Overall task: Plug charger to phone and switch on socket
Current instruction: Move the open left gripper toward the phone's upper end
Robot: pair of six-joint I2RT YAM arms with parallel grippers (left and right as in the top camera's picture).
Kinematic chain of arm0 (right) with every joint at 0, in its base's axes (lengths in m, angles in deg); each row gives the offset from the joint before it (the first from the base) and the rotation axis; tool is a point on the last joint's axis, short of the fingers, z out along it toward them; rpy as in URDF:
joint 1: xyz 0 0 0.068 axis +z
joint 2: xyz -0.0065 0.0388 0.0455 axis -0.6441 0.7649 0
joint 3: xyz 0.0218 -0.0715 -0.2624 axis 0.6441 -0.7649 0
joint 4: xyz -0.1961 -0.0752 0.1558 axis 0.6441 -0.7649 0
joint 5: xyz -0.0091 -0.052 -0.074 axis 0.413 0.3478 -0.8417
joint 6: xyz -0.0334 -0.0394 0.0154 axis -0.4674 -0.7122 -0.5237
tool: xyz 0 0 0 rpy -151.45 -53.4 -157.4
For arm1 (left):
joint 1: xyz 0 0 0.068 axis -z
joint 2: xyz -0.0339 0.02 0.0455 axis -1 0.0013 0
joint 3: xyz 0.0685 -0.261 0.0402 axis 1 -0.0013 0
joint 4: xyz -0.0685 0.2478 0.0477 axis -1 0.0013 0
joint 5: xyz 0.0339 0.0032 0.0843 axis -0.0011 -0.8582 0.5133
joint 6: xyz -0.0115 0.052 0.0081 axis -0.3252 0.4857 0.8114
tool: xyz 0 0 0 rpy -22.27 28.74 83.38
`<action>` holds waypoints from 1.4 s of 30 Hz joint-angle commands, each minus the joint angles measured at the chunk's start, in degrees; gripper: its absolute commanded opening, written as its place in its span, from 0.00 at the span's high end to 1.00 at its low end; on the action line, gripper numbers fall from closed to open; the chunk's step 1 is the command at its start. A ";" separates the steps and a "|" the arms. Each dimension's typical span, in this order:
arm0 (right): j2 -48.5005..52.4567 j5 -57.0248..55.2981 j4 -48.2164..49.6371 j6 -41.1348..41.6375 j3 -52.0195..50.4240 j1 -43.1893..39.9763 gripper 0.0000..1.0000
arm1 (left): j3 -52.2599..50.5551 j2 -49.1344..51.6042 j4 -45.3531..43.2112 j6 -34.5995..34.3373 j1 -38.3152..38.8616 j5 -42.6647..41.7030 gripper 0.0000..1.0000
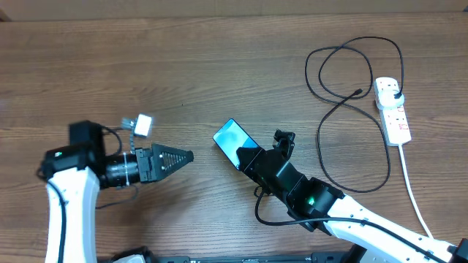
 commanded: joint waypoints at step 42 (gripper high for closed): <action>-1.46 7.61 1.60 10.21 1.46 0.70 0.96 | -8.66 20.20 -1.11 -2.38 0.09 -13.42 0.00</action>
